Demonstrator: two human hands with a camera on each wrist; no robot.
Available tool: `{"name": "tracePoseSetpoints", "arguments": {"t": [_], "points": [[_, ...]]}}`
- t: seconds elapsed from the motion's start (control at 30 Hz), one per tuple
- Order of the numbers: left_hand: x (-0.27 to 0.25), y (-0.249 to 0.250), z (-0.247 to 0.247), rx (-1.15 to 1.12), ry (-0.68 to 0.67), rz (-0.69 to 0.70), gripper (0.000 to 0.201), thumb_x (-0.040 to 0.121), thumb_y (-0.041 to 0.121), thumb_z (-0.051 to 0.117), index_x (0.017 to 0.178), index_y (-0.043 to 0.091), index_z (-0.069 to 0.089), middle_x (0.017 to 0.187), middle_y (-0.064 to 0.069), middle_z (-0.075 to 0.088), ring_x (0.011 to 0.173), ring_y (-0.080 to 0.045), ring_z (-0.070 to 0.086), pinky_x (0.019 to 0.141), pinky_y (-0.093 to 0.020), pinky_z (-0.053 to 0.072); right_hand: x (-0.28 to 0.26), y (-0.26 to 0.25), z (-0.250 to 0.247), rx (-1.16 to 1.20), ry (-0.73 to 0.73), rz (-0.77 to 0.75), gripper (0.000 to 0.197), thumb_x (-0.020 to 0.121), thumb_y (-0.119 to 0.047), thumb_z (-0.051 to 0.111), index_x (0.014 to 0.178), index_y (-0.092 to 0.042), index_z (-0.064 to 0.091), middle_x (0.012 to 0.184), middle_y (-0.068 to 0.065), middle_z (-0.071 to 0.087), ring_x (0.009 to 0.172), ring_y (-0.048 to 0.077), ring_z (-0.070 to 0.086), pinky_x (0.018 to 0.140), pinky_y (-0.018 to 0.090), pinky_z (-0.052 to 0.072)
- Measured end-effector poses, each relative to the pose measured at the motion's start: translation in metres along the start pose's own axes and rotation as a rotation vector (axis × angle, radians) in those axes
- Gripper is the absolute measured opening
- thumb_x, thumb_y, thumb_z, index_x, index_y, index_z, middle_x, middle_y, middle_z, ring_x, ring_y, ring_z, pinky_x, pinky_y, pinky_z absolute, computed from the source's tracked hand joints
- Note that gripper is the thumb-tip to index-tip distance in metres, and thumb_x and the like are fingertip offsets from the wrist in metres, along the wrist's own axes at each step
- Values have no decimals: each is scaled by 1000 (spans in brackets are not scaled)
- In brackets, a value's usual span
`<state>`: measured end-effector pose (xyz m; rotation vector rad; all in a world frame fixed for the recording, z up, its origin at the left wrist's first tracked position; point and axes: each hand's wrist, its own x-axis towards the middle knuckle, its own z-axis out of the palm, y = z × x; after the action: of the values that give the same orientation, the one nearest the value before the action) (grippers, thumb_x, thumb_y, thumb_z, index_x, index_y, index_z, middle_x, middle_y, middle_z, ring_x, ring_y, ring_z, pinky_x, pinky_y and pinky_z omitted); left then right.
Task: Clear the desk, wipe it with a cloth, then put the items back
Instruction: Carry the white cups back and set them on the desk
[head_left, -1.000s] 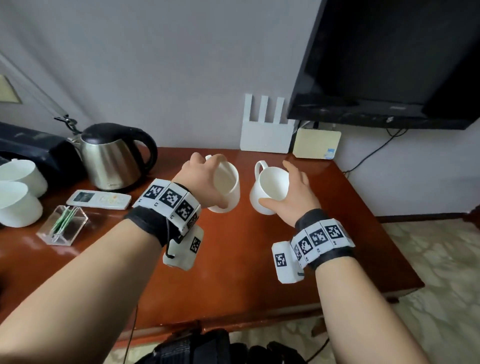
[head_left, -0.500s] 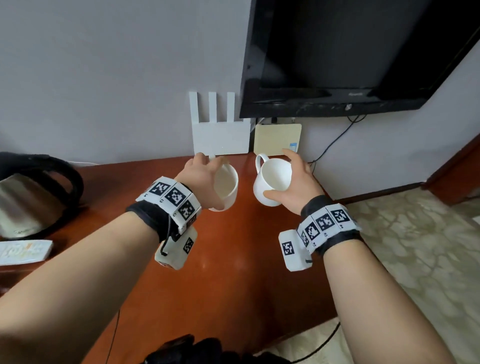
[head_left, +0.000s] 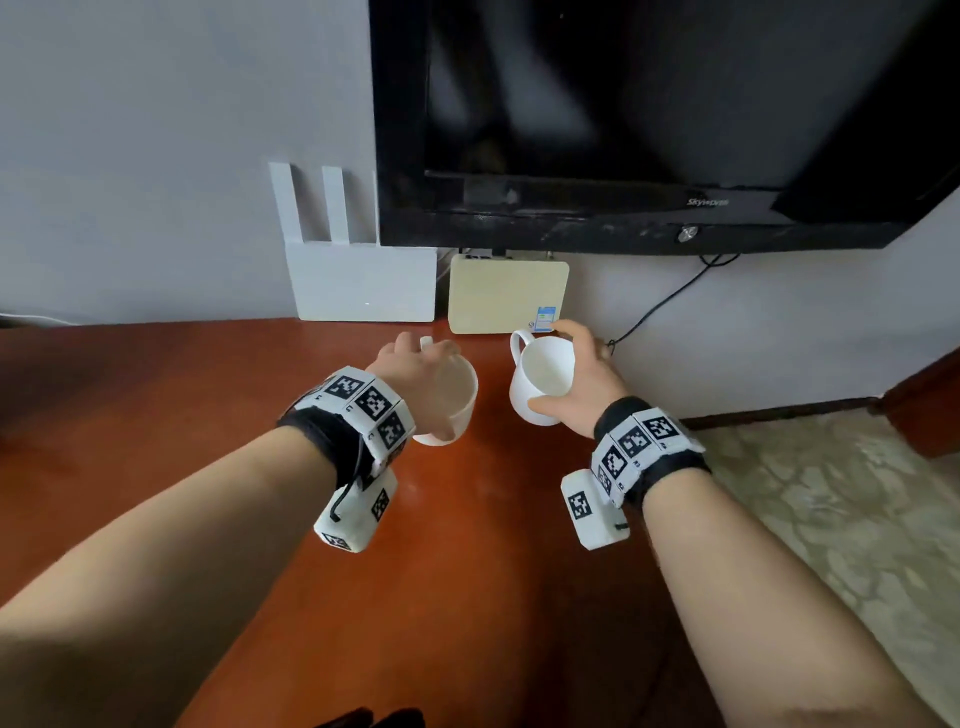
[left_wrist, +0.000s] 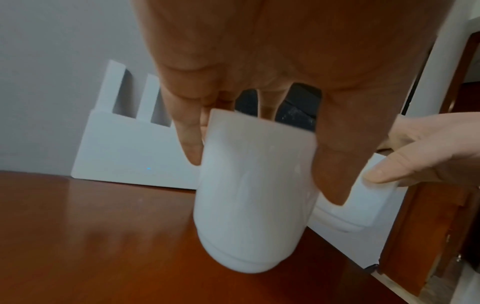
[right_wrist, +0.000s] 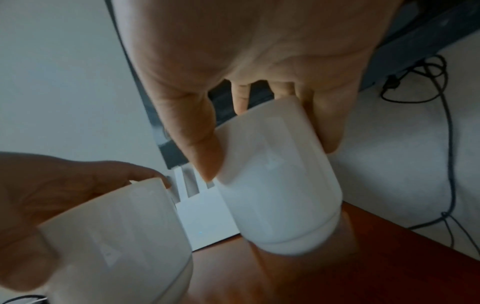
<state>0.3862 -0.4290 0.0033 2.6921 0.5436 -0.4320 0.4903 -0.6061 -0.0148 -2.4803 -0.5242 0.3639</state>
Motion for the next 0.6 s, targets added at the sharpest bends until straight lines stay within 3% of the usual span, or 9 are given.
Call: {"name": "tracePoseSetpoints", "arguments": {"t": [0.3,0.43,0.6], "points": [[80,45,31,-38,-54,-77,92,71,38,76,143,36,18,139,-5,27,131,-25,29,98,-40,41,84,45,-2,-19,-120,27,89,71,-18,75,139,-34,20,137,7,32,122,28,41,100,38,41],[105,56,34,-70,-36,-113,96,71,38,77,145,28,16,137,-6,31,129,-25,33,99,-39,42,108,53,1,-15,-141,27,87,73,-17,75,140,-31,21,136,8,32,121,28,43,95,35,41],[128,63,35,-98,-1,-110,96,71,40,77,143,22,16,137,-6,32,128,-24,34,101,-36,39,127,62,6,24,-147,16,87,73,-21,75,141,-30,22,139,8,30,125,27,39,100,36,40]]}}
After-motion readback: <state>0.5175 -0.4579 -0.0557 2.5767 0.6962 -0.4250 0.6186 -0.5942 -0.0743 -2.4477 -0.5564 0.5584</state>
